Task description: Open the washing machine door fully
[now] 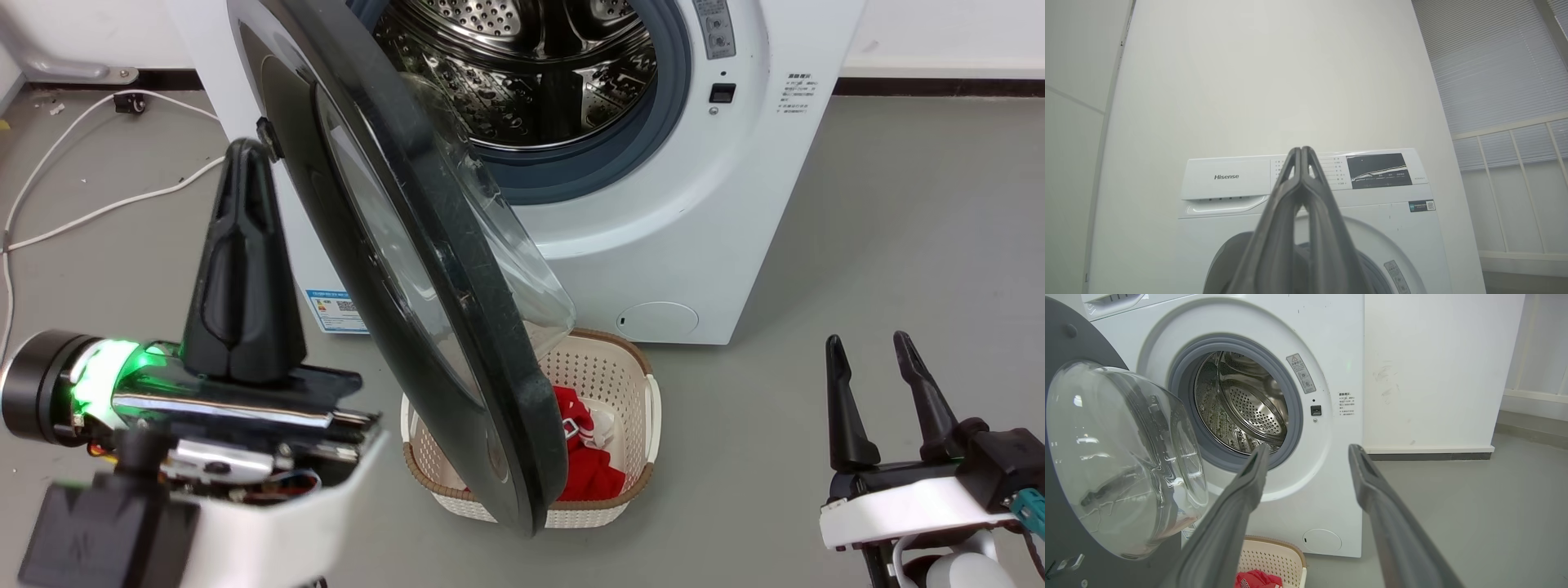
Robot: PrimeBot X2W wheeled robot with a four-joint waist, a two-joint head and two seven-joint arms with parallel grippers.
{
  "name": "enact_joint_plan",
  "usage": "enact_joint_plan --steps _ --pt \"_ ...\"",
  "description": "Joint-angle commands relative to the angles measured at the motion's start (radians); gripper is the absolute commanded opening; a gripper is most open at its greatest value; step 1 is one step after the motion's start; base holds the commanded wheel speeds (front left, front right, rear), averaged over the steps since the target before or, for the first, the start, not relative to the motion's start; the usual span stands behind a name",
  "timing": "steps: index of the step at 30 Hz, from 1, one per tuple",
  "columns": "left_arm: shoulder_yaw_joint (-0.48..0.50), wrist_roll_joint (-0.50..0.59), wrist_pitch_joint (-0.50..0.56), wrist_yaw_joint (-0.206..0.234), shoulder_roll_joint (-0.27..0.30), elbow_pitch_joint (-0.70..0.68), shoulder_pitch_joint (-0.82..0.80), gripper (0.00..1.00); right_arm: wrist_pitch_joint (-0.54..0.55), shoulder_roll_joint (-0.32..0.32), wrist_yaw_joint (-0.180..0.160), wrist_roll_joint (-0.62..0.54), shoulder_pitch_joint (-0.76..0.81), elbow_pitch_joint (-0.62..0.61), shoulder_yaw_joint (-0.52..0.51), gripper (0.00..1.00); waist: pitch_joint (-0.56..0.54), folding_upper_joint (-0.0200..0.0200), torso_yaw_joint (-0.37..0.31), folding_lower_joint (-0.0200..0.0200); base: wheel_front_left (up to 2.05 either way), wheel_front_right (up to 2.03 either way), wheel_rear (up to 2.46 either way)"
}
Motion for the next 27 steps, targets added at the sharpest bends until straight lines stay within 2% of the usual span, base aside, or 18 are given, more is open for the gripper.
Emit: enact_joint_plan --steps 1,4,8,13,18,23,27 --pt "-0.012 0.006 -0.002 -0.005 -0.001 -0.018 -0.009 0.0 -0.002 0.001 0.0 0.002 -0.011 0.001 0.0 1.0 0.001 0.0 -0.001 0.0 0.0 0.0 0.0" --pt "-0.068 -0.014 -0.002 -0.021 -0.001 -0.069 -0.01 0.0 -0.002 0.001 -0.001 0.006 -0.009 0.004 0.0 1.0 0.003 0.0 -0.002 0.0 0.0 0.0 0.0" --pt "-0.175 -0.036 -0.002 -0.053 0.001 -0.057 0.017 0.0 -0.002 0.001 -0.001 0.008 -0.006 0.009 0.0 1.0 0.002 0.0 -0.001 0.0 0.0 0.0 0.0" --pt "-0.361 -0.09 0.009 -0.078 0.043 0.049 0.077 0.0 -0.002 0.002 0.0 0.009 0.001 0.016 0.002 1.0 -0.005 0.0 -0.001 0.0 0.0 0.0 0.0" --pt "-0.5 -0.177 0.109 -0.083 0.1 0.16 0.138 0.0 -0.002 0.001 -0.001 0.015 0.007 0.023 0.007 1.0 -0.008 0.0 -0.001 0.0 0.0 0.0 0.0" --pt "-0.566 -0.216 0.19 -0.083 0.167 0.253 0.188 0.0 -0.002 0.001 -0.001 0.019 0.009 0.034 0.008 1.0 -0.002 0.0 0.007 0.0 0.0 0.0 0.0" --pt "-0.581 -0.217 0.198 -0.084 0.195 0.341 0.202 0.0 -0.002 0.001 -0.001 0.022 0.006 0.039 0.011 1.0 0.001 0.0 0.011 0.0 0.0 0.0 0.0"
